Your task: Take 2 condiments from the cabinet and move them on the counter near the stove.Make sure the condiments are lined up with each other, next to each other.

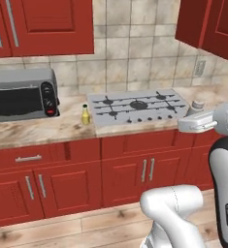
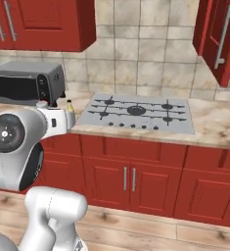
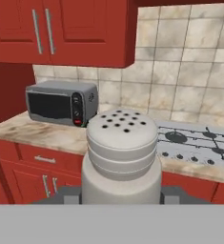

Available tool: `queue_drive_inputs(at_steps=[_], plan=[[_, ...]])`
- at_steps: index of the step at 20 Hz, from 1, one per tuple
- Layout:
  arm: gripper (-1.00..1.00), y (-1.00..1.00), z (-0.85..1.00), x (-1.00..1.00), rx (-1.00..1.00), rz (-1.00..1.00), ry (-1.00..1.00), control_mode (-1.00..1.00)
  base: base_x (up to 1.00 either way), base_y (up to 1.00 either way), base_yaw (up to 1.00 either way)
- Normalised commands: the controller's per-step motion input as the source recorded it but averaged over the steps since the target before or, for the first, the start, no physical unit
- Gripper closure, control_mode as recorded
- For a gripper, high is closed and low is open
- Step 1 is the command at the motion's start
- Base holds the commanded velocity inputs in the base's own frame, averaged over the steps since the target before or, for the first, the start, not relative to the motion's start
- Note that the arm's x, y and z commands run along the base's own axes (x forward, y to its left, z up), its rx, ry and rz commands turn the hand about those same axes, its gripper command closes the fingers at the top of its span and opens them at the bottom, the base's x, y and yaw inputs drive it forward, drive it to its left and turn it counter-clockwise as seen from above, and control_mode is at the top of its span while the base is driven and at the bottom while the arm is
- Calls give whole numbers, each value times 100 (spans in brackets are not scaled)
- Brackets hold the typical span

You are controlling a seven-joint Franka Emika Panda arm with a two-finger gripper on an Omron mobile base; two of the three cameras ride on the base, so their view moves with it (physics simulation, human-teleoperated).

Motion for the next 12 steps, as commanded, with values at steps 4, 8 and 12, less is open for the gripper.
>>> queue_drive_inputs(at_steps=[4, 8, 12], plan=[[100, 0, 0, 0, 0, 0, 0, 100, 1, 86, 3], [100, 0, 0, 0, 0, 0, 0, 100, 3, 91, 2], [100, 0, 0, 0, 0, 0, 0, 100, 22, 74, 2]])
